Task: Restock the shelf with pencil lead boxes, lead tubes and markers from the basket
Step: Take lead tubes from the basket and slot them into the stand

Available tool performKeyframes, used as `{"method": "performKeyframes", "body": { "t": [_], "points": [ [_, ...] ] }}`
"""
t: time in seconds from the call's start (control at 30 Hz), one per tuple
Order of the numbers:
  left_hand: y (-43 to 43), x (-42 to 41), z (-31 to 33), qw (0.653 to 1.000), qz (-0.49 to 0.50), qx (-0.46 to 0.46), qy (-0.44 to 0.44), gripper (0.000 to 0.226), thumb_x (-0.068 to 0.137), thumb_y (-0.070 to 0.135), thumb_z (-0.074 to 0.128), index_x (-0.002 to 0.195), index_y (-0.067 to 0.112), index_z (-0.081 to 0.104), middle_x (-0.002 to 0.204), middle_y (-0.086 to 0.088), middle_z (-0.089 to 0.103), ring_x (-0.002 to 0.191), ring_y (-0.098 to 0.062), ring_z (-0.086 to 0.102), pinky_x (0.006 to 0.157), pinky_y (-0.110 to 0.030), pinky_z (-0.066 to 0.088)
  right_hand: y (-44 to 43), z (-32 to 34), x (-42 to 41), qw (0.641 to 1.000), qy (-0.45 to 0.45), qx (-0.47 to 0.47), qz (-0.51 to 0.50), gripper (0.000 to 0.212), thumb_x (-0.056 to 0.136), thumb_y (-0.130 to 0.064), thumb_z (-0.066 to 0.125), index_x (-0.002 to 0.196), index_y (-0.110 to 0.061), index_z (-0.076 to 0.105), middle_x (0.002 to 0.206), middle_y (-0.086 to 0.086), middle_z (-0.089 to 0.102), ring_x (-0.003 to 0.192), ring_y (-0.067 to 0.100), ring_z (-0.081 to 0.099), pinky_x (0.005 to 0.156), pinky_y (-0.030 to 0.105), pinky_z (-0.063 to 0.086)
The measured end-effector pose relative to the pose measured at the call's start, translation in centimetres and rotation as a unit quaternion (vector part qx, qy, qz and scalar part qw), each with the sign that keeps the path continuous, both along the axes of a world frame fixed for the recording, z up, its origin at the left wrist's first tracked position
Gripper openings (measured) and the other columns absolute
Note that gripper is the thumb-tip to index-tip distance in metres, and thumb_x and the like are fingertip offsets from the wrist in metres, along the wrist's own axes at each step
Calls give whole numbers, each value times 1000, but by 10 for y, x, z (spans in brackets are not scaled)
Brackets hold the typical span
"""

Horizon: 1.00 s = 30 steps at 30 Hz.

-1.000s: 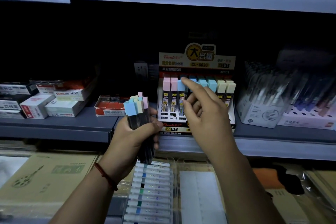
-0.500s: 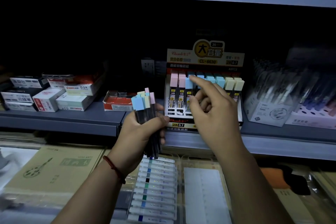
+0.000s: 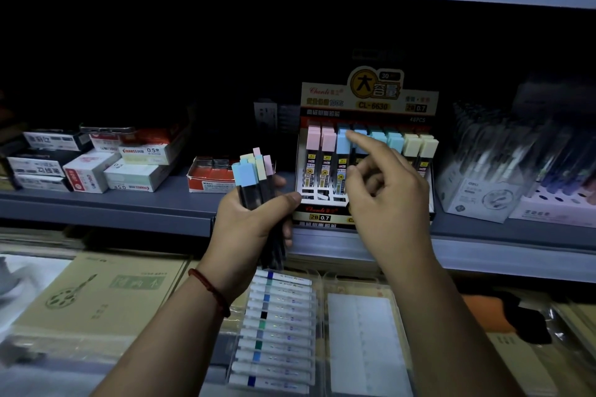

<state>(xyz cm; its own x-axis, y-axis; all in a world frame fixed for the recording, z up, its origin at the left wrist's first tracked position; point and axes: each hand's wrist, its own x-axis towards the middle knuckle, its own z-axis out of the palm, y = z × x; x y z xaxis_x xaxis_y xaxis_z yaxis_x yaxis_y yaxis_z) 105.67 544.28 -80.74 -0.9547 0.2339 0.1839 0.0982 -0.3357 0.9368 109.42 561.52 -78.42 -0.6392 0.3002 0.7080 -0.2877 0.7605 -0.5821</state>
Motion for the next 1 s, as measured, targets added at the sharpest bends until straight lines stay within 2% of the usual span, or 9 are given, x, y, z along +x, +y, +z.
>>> {"method": "performKeyframes", "body": {
  "t": [0.23,0.37,0.4,0.47,0.57,0.63,0.77,0.9,1.0],
  "points": [
    [1,3,2,1000,3,-9,-5,20,90,7,69,106,9,58,59,-13,53,51,-25,52,49,-32,49,4,0,1,1000,2,11,1,45,95,-8,59,136,-27,62,87,-4,56,68,16,51,66,33,49],
    [2,5,5,1000,10,-29,2,20,90,7,70,106,9,59,58,-10,55,52,-24,53,49,-31,50,-3,2,3,999,37,31,-25,45,95,-8,60,137,-21,60,88,-3,53,71,16,49,69,34,48],
    [3,5,5,999,11,-33,5,20,90,7,70,106,8,59,58,-10,56,52,-24,54,49,-30,50,-7,5,5,998,47,36,-18,42,95,-9,61,135,-18,61,88,-3,53,72,14,48,69,31,47],
    [4,8,7,999,15,-39,11,19,89,7,71,105,6,61,59,-10,58,52,-23,55,49,-30,50,-20,10,9,997,45,41,37,28,94,-11,64,122,-15,67,87,-5,54,71,7,48,67,22,42],
    [9,12,10,998,33,-53,23,9,87,8,72,93,3,67,64,-7,65,57,-20,61,51,-29,52,-44,14,14,990,-15,21,136,6,91,-20,71,96,-16,70,86,-11,54,69,3,50,64,11,37],
    [12,12,9,996,60,-67,24,7,86,0,70,90,-1,65,65,-4,64,57,-16,60,48,-26,50,-58,12,15,988,-45,6,149,16,88,-32,74,89,-20,63,85,-12,52,72,5,51,64,14,39],
    [19,13,4,981,125,-134,61,14,84,-6,66,86,-6,52,64,-7,48,51,-11,43,43,-17,39,-68,9,14,990,-102,36,91,34,84,-50,72,84,-25,49,84,-12,49,79,6,50,65,20,42],
    [25,14,4,977,151,-139,66,14,90,-4,63,95,-12,53,69,-10,53,50,-1,46,47,-12,41,-70,12,14,991,-118,5,68,31,84,-45,76,81,-26,52,83,-12,55,76,2,53,61,11,39],
    [25,14,4,975,162,-141,53,13,87,4,70,92,2,58,67,0,62,53,1,55,49,-14,45,-69,13,13,987,-120,-67,89,24,83,-36,80,81,-23,60,69,-13,53,61,-2,52,55,8,39]
  ]
}}
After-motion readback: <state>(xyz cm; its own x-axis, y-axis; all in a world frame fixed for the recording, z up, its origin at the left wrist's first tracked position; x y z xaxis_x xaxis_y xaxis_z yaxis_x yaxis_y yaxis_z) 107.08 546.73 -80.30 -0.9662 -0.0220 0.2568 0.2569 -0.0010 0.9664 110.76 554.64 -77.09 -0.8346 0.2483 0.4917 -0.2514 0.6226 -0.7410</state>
